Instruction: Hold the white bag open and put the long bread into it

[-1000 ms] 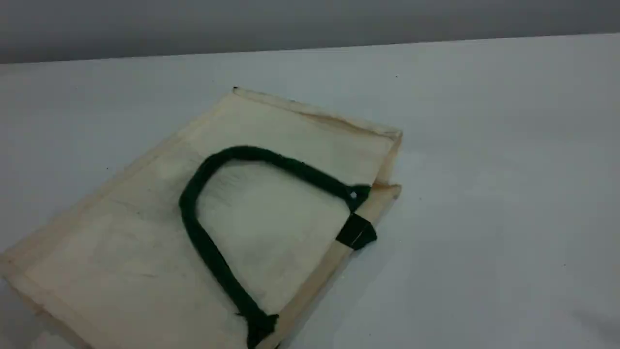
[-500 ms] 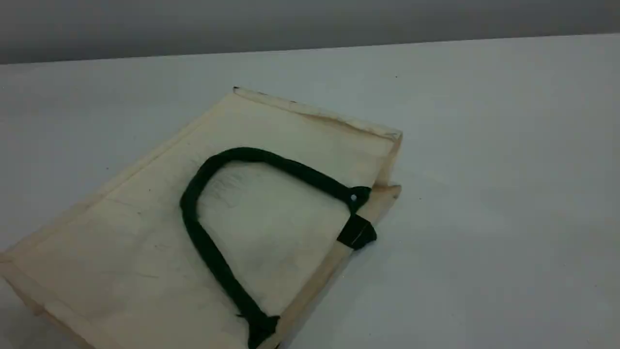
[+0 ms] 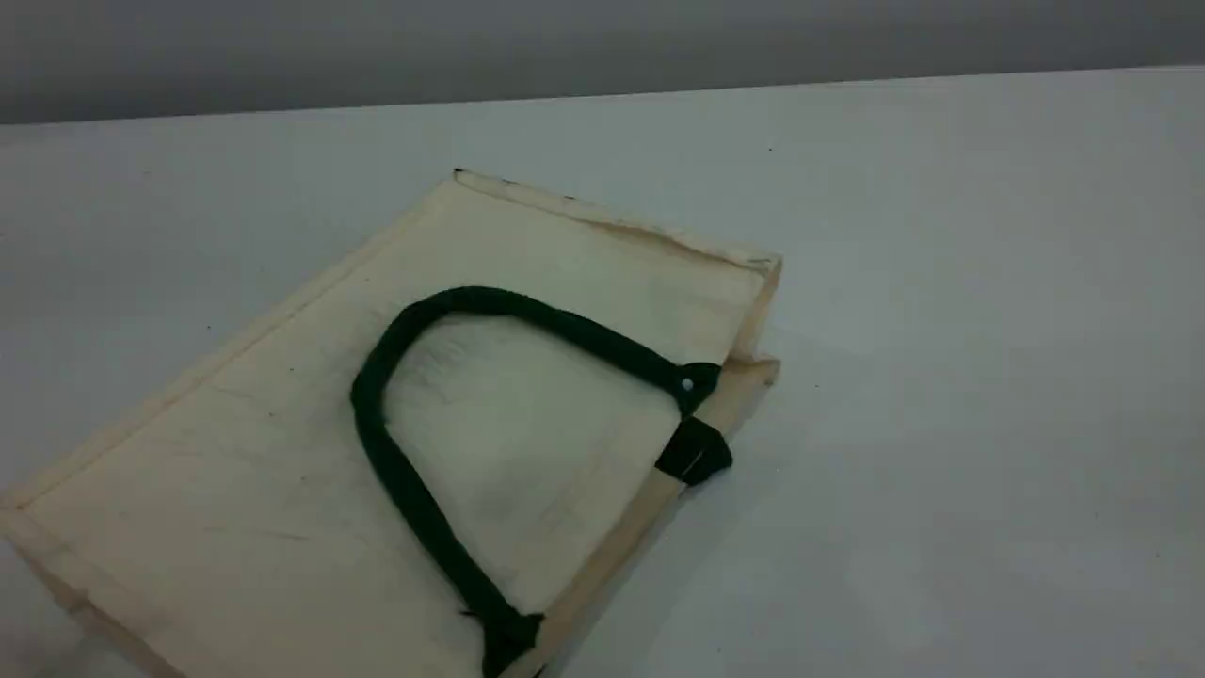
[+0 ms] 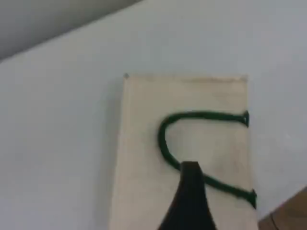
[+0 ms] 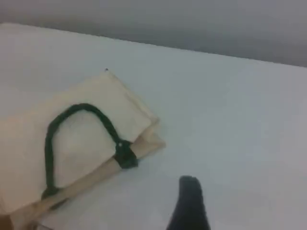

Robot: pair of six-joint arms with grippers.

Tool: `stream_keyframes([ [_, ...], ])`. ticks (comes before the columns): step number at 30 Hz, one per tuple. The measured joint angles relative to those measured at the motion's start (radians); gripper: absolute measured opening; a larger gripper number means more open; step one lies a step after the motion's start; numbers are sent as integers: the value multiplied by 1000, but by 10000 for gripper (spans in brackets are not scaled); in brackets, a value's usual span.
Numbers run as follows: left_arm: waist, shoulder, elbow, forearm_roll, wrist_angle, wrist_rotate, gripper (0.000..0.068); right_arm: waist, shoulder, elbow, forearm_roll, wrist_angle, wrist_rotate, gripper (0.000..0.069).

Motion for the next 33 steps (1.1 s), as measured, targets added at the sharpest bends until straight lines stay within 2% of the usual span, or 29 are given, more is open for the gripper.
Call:
stream_keyframes([
  [14,0,-380,436,4,-2,-107,532,0,-90,275,-44,-137,27,510],
  [21,0,-599,523,33,-2,-144,532,0,-90,282,-74,-161,32,510],
  [30,0,-721,636,197,-40,-252,532,0,-90,281,-72,-158,32,509],
  [33,0,-721,666,219,-74,-281,532,0,-90,281,-72,-158,32,509],
])
